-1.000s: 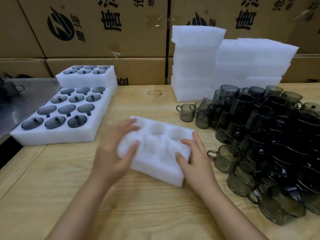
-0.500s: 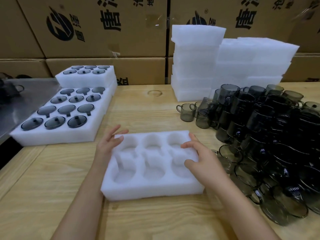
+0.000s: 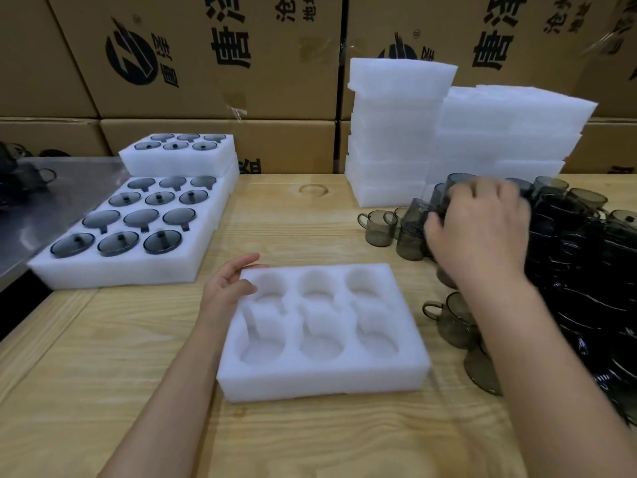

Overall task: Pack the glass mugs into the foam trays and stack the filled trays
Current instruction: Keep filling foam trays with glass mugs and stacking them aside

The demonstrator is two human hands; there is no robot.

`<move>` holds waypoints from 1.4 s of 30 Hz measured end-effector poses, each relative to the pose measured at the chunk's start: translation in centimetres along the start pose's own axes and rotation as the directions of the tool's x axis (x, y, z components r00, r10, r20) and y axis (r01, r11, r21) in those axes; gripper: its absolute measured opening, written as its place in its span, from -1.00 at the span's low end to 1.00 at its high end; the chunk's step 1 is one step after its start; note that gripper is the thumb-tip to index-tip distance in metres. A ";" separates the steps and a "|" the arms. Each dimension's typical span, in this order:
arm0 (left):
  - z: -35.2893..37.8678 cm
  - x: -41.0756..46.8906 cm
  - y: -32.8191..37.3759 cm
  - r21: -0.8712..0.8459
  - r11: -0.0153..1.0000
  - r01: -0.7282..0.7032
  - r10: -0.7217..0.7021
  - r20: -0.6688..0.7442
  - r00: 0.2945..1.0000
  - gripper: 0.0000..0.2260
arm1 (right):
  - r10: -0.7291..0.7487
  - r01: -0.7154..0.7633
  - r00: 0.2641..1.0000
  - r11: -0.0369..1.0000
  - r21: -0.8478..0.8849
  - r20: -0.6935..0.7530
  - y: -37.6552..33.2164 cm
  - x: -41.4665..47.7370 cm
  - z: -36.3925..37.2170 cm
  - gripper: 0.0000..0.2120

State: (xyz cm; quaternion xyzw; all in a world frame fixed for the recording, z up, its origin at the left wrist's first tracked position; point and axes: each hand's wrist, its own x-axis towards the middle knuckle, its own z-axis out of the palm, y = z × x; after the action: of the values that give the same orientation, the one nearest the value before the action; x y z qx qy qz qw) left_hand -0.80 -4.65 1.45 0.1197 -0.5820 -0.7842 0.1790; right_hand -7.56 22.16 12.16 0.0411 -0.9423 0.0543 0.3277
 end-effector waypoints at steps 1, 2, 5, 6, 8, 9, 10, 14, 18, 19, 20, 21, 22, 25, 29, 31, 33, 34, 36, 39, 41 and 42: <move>0.0 0.1 0.0 -0.009 1.000 0.002 -0.002 -0.005 1.000 -0.56 | 0.053 -0.045 0.997 0.992 -0.115 0.064 0.3 1.6 -0.1 -0.64; 0.0 0.1 -0.1 -0.018 1.000 0.002 -0.002 -0.008 1.000 -0.57 | 0.101 -0.070 0.986 0.975 -0.212 0.135 0.6 3.0 -0.1 -0.63; -0.1 0.2 -0.1 -0.025 1.000 0.003 -0.004 -0.021 1.000 -0.58 | 0.186 -0.057 0.934 0.920 -0.387 0.304 1.5 5.7 0.4 -0.66; -0.1 0.2 -0.2 -0.020 1.000 0.003 -0.003 -0.024 1.000 -0.58 | 0.205 -0.052 0.920 0.909 -0.415 0.334 1.8 6.2 0.6 -0.66; 0.0 0.2 -0.2 -0.006 1.000 0.000 0.000 -0.025 1.000 -0.59 | 0.226 -0.045 0.903 0.895 -0.443 0.365 2.3 6.5 1.1 -0.66; 0.0 0.2 -0.2 0.001 1.000 -0.002 0.002 -0.027 1.000 -0.59 | 0.229 -0.045 0.900 0.895 -0.445 0.371 2.6 6.6 1.4 -0.66; 0.0 0.2 -0.1 0.008 1.000 -0.004 0.004 -0.027 1.000 -0.59 | 0.232 -0.049 0.899 0.897 -0.440 0.372 2.7 6.5 1.5 -0.67; 0.1 0.1 0.0 0.007 1.000 -0.008 0.008 -0.031 1.000 -0.61 | 0.199 -0.057 0.918 0.923 -0.381 0.344 3.5 6.4 1.6 -0.88; 0.2 0.0 0.0 -0.017 1.000 0.002 -0.003 -0.046 0.999 -0.61 | 0.101 -0.018 0.948 0.964 -0.265 0.303 3.5 6.1 0.9 -0.85; 0.2 0.0 0.0 -0.021 1.000 0.003 -0.004 -0.050 0.999 -0.61 | 0.076 -0.006 0.953 0.973 -0.229 0.294 3.4 6.0 0.6 -0.83; 0.1 0.0 0.0 -0.023 1.000 0.004 -0.006 -0.053 0.999 -0.61 | 0.050 0.005 0.957 0.982 -0.190 0.287 3.3 5.9 0.3 -0.83; 0.1 0.0 0.0 -0.022 1.000 0.007 -0.008 -0.055 0.998 -0.61 | 0.026 0.017 0.959 0.989 -0.147 0.281 3.2 5.8 0.0 -0.83; 0.1 0.0 0.0 -0.019 1.000 0.009 -0.010 -0.055 0.998 -0.62 | 0.001 0.027 0.961 0.995 -0.097 0.278 3.0 5.8 -0.3 -0.81; 0.0 0.1 0.0 -0.014 1.000 0.014 -0.015 -0.054 0.998 -0.62 | -0.067 0.053 0.963 0.997 0.059 0.260 2.6 5.4 -1.0 -0.78; 0.0 0.2 -0.2 -0.028 0.999 0.015 -0.017 -0.053 0.998 -0.62 | -0.147 0.106 0.978 0.960 0.259 0.147 1.5 3.9 -2.0 -0.74; -0.1 0.2 -0.2 -0.027 1.000 0.013 -0.014 -0.053 0.998 -0.62 | -0.152 0.099 0.983 0.906 0.412 0.099 0.8 2.5 -2.2 -0.75; -0.1 0.1 0.0 -0.025 1.000 0.012 -0.013 -0.048 0.999 -0.62 | -0.149 0.055 0.981 0.819 0.572 0.120 0.1 0.8 -1.8 -0.77; -0.1 0.0 0.1 -0.031 0.999 0.015 -0.016 -0.036 0.999 -0.62 | -0.157 0.027 0.977 0.768 0.640 0.147 -0.3 -0.1 -1.3 -0.78; 0.0 -0.2 0.3 -0.048 0.998 0.028 -0.029 -0.004 1.000 -0.62 | -0.170 -0.025 0.967 0.674 0.739 0.188 -0.8 -1.8 -0.1 -0.81; -0.1 -0.7 1.5 0.109 0.989 -0.103 0.107 -0.028 0.994 -0.65 | -0.159 -0.065 0.971 0.541 0.838 0.178 -0.8 -4.0 1.7 -0.84; 0.4 -1.5 3.1 0.309 0.908 -0.283 0.292 0.016 0.956 -0.64 | -0.135 -0.067 0.980 0.482 0.874 0.149 -0.6 -5.2 2.7 -0.84; 1.0 -2.1 3.9 0.387 0.847 -0.365 0.355 0.102 0.929 -0.61 | -0.113 -0.071 0.984 0.454 0.888 0.137 -0.5 -5.8 3.1 -0.85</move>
State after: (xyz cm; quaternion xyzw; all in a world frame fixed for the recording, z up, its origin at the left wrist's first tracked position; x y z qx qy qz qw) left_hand 1.27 -3.87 5.47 0.0322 -0.7438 -0.6029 0.2869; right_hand -4.92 21.47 6.18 0.2224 -0.7991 0.5307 0.1741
